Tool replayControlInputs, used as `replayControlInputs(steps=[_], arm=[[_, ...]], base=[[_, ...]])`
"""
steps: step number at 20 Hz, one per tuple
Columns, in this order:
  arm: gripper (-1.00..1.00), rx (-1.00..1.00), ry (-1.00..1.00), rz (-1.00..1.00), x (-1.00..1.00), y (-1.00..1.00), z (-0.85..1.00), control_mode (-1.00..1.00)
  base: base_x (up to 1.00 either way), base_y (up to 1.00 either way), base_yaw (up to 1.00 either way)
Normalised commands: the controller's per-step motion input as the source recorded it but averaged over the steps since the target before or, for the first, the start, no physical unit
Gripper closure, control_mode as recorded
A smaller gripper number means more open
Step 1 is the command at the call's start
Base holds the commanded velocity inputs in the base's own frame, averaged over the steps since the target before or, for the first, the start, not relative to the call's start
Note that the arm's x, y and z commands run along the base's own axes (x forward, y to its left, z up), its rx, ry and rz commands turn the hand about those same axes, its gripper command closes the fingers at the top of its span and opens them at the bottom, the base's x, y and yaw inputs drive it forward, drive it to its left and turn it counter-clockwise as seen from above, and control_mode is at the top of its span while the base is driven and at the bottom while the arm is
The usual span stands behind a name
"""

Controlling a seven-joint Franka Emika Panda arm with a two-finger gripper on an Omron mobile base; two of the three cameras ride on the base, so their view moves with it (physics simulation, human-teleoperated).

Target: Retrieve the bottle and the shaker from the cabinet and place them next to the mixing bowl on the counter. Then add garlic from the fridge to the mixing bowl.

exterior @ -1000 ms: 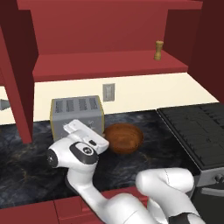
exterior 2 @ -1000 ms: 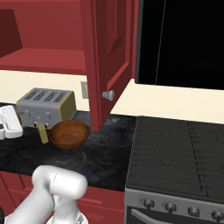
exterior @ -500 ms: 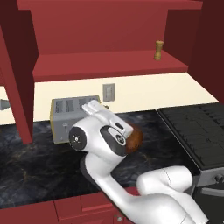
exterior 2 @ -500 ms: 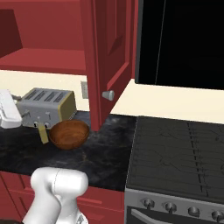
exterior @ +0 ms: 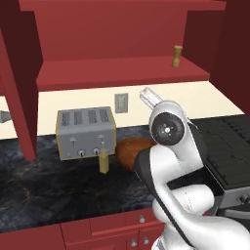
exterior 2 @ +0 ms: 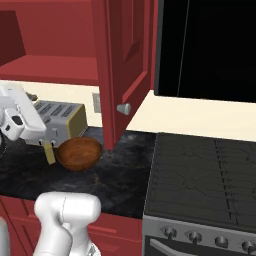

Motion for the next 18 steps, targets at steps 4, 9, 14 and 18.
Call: replayControlInputs(steps=[4, 9, 14, 18], arm=[[-1.00, 0.02, 0.16, 0.01, -0.01, -0.41, 1.00, -1.00], [-1.00, -0.05, 0.27, -0.01, 0.00, -0.25, 0.91, -1.00], [-1.00, -0.12, 0.28, -0.02, 0.10, -0.19, 0.59, -1.00], [-1.00, -0.23, 0.02, 0.00, 0.29, -0.18, 0.09, -1.00]], base=[[0.00, 0.00, 0.00], [0.00, 0.00, 0.00], [0.00, 0.00, 0.00], [0.00, 0.00, 0.00]])
